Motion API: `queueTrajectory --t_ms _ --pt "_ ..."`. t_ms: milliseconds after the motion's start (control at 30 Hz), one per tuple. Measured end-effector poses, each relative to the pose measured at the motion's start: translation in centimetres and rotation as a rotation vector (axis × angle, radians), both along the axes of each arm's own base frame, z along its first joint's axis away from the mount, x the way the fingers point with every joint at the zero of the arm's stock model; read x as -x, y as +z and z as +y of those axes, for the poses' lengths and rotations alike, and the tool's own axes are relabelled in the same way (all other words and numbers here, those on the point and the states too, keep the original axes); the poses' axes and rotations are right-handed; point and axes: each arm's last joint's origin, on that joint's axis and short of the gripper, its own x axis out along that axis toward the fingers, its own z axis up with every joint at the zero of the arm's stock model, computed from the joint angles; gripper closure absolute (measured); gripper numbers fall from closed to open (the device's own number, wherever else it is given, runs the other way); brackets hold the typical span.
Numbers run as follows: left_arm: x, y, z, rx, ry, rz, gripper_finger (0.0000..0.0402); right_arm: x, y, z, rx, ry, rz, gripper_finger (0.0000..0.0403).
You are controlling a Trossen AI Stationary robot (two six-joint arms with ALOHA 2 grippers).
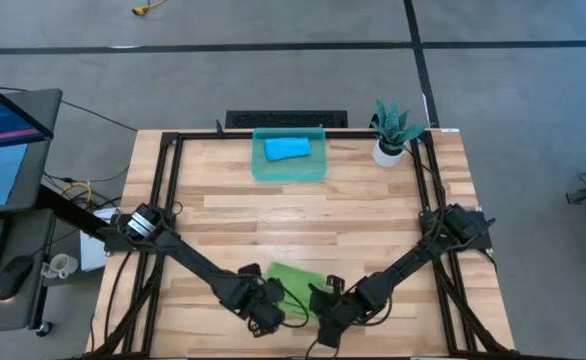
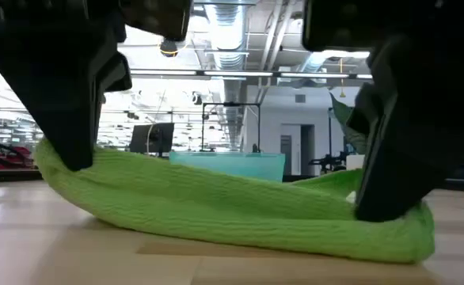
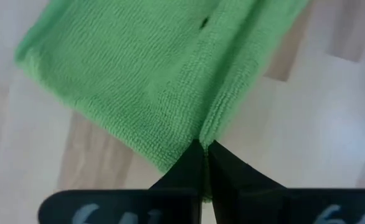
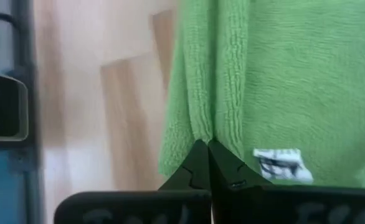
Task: Roll microfiber towels into tight, uniform cylinder then place into a basket
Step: Roll the green microfiber cloth
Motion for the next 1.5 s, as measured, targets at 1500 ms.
queueTrajectory --t_ms 1500 --pt "1.6 1.0 -3.8 -0.135 -0.344 -0.182 0.0318 -0.7 -0.8 -1.0 -0.010 -0.086 0.024 0.0399"
